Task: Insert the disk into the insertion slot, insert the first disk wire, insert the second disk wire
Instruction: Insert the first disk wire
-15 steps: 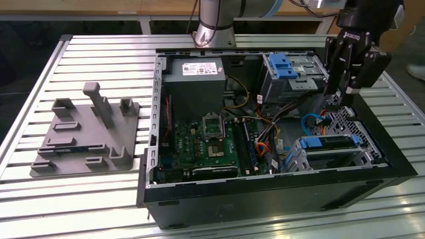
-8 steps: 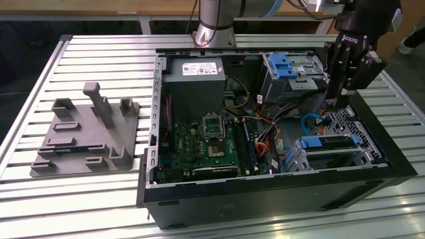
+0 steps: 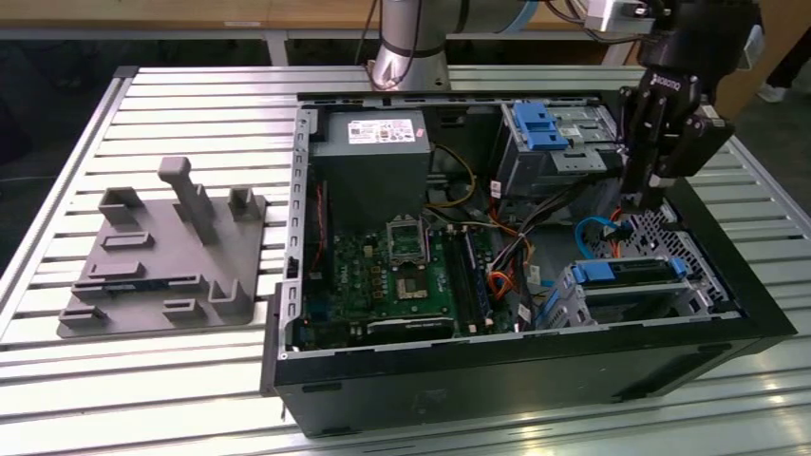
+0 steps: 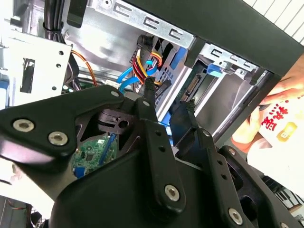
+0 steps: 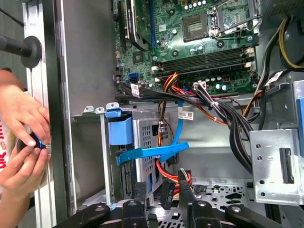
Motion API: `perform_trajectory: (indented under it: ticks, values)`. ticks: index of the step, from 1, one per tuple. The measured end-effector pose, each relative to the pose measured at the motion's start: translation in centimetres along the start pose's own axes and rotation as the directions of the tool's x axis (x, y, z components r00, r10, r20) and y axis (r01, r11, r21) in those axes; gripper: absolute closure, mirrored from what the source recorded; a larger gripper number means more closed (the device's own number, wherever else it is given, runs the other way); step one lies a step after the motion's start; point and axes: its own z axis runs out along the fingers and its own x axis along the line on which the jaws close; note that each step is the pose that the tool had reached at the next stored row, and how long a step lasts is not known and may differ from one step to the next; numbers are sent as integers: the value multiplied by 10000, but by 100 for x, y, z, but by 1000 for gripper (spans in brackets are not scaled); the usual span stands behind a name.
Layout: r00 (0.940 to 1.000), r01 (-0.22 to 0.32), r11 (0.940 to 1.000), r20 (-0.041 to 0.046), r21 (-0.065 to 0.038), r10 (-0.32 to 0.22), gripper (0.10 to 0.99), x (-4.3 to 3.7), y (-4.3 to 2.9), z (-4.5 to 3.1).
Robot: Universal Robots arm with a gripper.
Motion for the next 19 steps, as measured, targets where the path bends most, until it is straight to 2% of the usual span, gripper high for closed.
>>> perform_trajectory:
  ticks: [12,19]
  values:
    - [9997,-37,10000,-252,14,37,678,-19,-4,47]
    - [9988,-50,10000,-485,37,51,690,-39,-6,59]
